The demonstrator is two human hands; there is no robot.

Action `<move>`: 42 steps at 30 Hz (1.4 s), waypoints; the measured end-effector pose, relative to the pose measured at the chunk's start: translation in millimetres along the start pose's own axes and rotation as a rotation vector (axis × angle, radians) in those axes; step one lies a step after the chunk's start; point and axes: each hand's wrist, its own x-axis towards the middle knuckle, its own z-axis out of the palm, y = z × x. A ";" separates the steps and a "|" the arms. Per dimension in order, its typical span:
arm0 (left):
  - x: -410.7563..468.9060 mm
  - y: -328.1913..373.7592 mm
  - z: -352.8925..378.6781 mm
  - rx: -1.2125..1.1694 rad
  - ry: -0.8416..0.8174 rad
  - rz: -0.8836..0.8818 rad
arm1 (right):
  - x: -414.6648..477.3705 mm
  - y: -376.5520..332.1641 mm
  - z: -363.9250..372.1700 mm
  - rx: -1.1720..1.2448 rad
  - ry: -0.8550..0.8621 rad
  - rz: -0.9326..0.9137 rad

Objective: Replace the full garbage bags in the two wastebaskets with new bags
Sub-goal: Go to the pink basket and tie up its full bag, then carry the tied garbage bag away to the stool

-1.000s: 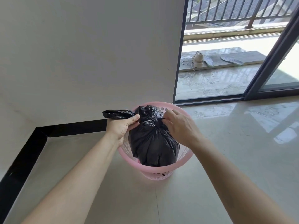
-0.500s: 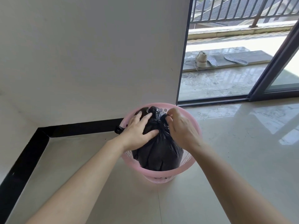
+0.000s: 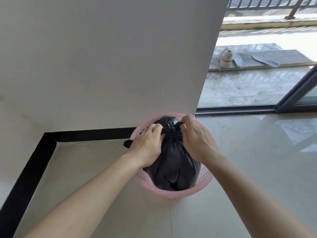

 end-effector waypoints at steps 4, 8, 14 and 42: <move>15.3 34.4 -67.6 -0.042 0.037 0.029 | 22.3 -31.1 -61.7 0.027 0.007 0.070; 21.6 77.8 -167.1 -0.043 0.092 0.070 | 45.9 -81.6 -156.8 0.049 0.026 0.009; 41.8 166.0 -357.1 -0.037 0.136 0.158 | 83.3 -174.0 -335.7 0.019 0.063 -0.016; -321.7 818.7 -687.3 -0.505 -0.153 1.533 | -510.8 -508.5 -943.0 -0.542 0.671 1.060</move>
